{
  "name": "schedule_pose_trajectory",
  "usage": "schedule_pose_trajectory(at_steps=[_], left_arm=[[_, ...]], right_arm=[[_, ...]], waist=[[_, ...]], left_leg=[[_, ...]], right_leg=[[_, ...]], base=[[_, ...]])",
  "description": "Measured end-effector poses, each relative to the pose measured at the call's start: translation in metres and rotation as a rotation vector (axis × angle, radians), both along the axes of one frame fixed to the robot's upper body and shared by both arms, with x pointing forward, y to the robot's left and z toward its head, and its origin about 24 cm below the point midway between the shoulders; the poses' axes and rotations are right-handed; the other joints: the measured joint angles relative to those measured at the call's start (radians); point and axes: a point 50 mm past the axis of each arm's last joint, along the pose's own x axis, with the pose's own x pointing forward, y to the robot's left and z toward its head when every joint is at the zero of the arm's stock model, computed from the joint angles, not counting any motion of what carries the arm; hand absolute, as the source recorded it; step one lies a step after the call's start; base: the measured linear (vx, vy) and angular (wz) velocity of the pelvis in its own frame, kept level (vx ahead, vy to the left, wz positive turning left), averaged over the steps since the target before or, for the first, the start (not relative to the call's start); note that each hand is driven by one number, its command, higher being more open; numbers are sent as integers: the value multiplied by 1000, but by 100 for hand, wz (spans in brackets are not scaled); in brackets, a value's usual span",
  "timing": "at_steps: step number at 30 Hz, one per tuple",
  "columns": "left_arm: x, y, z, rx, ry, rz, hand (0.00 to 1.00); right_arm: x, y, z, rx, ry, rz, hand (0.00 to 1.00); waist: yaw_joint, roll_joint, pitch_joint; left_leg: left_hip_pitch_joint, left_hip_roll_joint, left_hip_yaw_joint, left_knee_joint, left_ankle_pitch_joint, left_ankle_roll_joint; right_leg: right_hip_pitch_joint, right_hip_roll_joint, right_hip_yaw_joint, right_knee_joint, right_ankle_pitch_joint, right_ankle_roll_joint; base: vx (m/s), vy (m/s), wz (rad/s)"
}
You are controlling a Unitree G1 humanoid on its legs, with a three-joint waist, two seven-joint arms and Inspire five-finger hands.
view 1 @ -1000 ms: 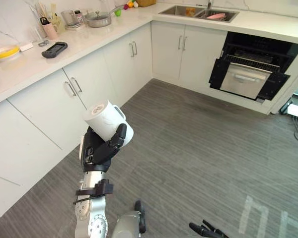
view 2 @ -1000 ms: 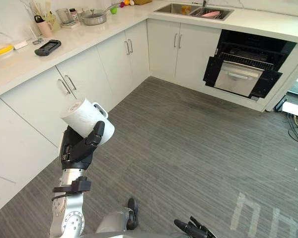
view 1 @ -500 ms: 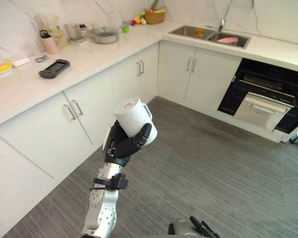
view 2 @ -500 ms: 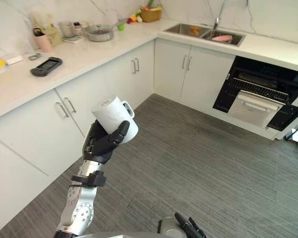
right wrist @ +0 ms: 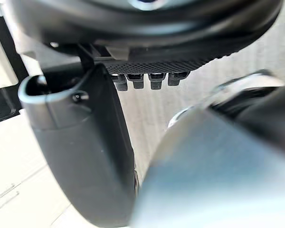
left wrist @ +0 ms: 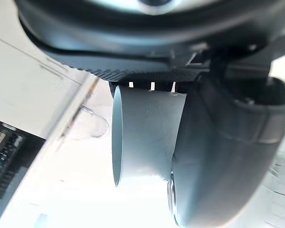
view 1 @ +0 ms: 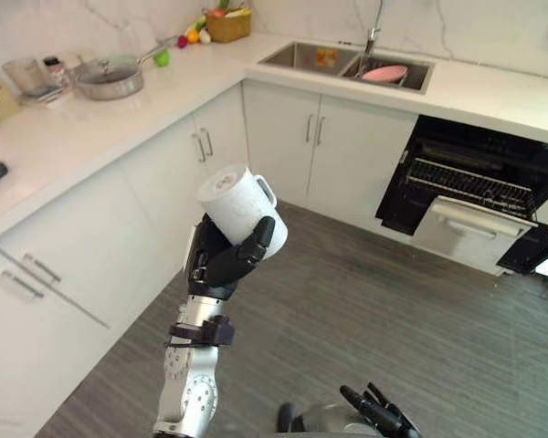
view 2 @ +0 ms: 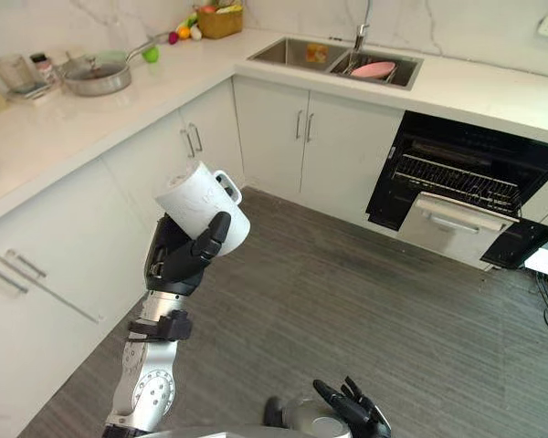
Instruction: Walk over to the sink, pick up the cup, carry it to the dishwasher, place the cup inside the dishwasher, then close the dishwasher door
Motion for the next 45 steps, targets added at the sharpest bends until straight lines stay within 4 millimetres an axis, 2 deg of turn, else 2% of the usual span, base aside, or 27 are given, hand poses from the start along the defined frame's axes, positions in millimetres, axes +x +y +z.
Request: schedule_pose_trajectory(at_steps=[2,4,5,6,8,10,11,13,15,16,17,18,19,20,21,23,25,26,27,29,33,35,37,38,39,42,45], left_arm=[[-4,5,2,0,-9,21,0],[-4,11,6,11,-34,31,0],[-4,11,8,10,-45,32,0],[-4,11,8,8,-45,30,0],[-2,7,3,10,-24,11,0],[-1,4,-4,11,-1,-1,0],[0,4,-10,12,15,-8,0],[6,1,-18,28,50,-34,0],[7,1,-29,17,100,-33,0],[9,0,-33,19,114,-39,0],[14,-2,-30,39,93,-70,0],[17,-4,-28,51,84,-87,0],[18,-12,-25,53,69,-126,0],[17,-16,-25,53,68,-141,0],[17,-19,-27,62,77,-146,0],[19,-18,-27,58,85,-133,0],[21,-14,-25,66,84,-113,0],[22,-5,-23,83,70,-91,0],[21,0,-30,89,113,-74,0],[20,6,-30,103,115,-60,0],[17,12,-34,103,131,-46,0],[9,13,-37,97,149,-40,0],[4,12,-33,81,129,-38,0],[0,10,-27,65,102,-40,0],[-3,8,-24,58,79,-51,0],[-5,7,-24,73,59,-82,0],[-5,9,-24,93,53,-93,0]], right_arm=[[-2,0,1,-1,-4,4,100],[2,-1,1,2,-19,15,100],[5,-2,2,5,-34,25,100],[9,-3,2,4,-41,27,100],[17,-12,2,0,-63,-41,100],[15,-15,1,-14,-65,-82,100],[13,-14,0,-15,-57,-93,100],[6,-10,-5,11,-24,-155,100],[-7,-10,-7,23,3,-196,100],[-16,-12,-7,19,8,-231,100],[-27,-10,-8,27,20,-287,100],[-34,-8,-9,31,32,-312,100],[-45,-12,-8,13,46,-335,100],[-49,-14,-7,2,56,-333,100],[-45,-14,-6,-10,38,-317,100],[-39,-11,-6,-12,20,-306,100],[-34,-3,-5,-14,-9,-284,100],[-30,0,-4,-24,-20,-264,100],[-22,-4,-3,-49,-31,-269,100],[-3,-10,2,-87,-86,-275,100],[20,-27,13,-181,-170,-326,100],[23,-34,17,-227,-184,-362,100],[24,-37,22,-249,-205,-375,100],[23,-41,26,-270,-223,-381,100],[19,-45,29,-292,-237,-391,100],[22,-58,35,-325,-279,-453,100],[40,-76,50,-387,-364,-445,100]], waist=[[24,4,-21],[22,6,-32],[16,5,-41],[14,3,-43],[6,1,-46],[7,0,-57],[6,-14,-66],[-16,-48,-52],[-24,-43,-56],[-42,-38,-59],[-55,-67,-54],[-55,-83,-59],[-62,-76,-62],[-75,-60,-60],[-85,-37,-62],[-104,-6,-50],[-107,-25,-47],[-100,-52,-21],[-99,-26,-32],[-97,-21,-29],[-72,-14,-23],[-60,-10,-22],[-43,8,-14],[-31,25,-13],[-20,30,-14],[-14,34,-23],[-10,22,-27]], left_leg=[[-89,5,67,-117,-63,28],[-102,-20,149,-417,-97,22],[-87,-73,169,-695,-93,17],[-78,-109,162,-833,-77,17],[-48,-235,62,-1157,75,59],[-42,-281,14,-1215,188,81],[-27,-310,16,-1217,221,117],[12,-330,18,-1179,204,157],[78,-325,0,-1148,148,155],[109,-326,0,-1116,102,149],[132,-349,2,-1051,25,136],[148,-361,2,-1047,-1,132],[215,-358,-11,-1093,-60,112],[257,-347,-9,-1117,-66,112],[301,-310,-8,-1146,-68,99],[318,-243,12,-1122,-67,87],[343,-203,53,-1063,-111,36],[396,-175,71,-1035,-172,-13],[416,-129,76,-1047,-187,-15],[429,-139,88,-1133,-179,-9],[447,-131,120,-1114,-145,-5],[410,-110,151,-948,-145,-5],[319,-38,161,-688,-133,11],[236,15,153,-493,-77,55],[155,60,130,-329,-8,65],[77,39,120,-311,-120,46],[82,-83,99,-730,-191,34]], right_leg=[[78,-6,48,-79,-1,4],[124,-14,93,-112,-5,32],[134,-25,120,-117,-10,39],[140,-33,131,-118,-12,43],[174,-49,208,-112,-35,81],[196,-56,255,-92,-71,116],[197,-78,266,-41,-115,141],[157,-95,265,142,-134,205],[94,-160,196,386,-175,209],[71,-217,165,485,-163,219],[39,-278,150,580,-9,236],[14,-294,116,654,27,189],[-46,-354,36,792,178,137],[-89,-377,23,885,126,127],[-201,-356,15,931,-54,146],[-285,-317,-4,802,-160,185],[-289,-305,-46,400,-102,229],[-243,-294,-79,240,45,133],[-211,-229,-81,197,49,126],[-205,-184,-65,166,52,121],[-171,-146,-40,115,49,115],[-117,-158,-66,70,14,103],[-65,-146,-85,31,14,102],[-46,-127,-87,29,8,93],[-24,-108,-74,27,-2,78],[10,-115,-37,10,-15,72],[41,-164,53,-40,17,108]], base=[[400,-66,-89],[456,-17,-63],[397,14,-48],[520,47,-54],[555,95,-58],[627,157,-60],[567,140,-37],[524,45,-8],[534,25,-29],[388,75,-5],[379,71,11],[378,4,11],[374,-82,-7],[417,-152,-32],[332,-143,-37],[319,-197,-37],[385,-239,-50],[443,-259,-78],[429,-247,-83],[240,-144,-54],[128,-68,-38],[89,-19,-22],[131,1,-25],[167,9,-34],[151,13,-28],[197,34,-34],[257,84,-71]])
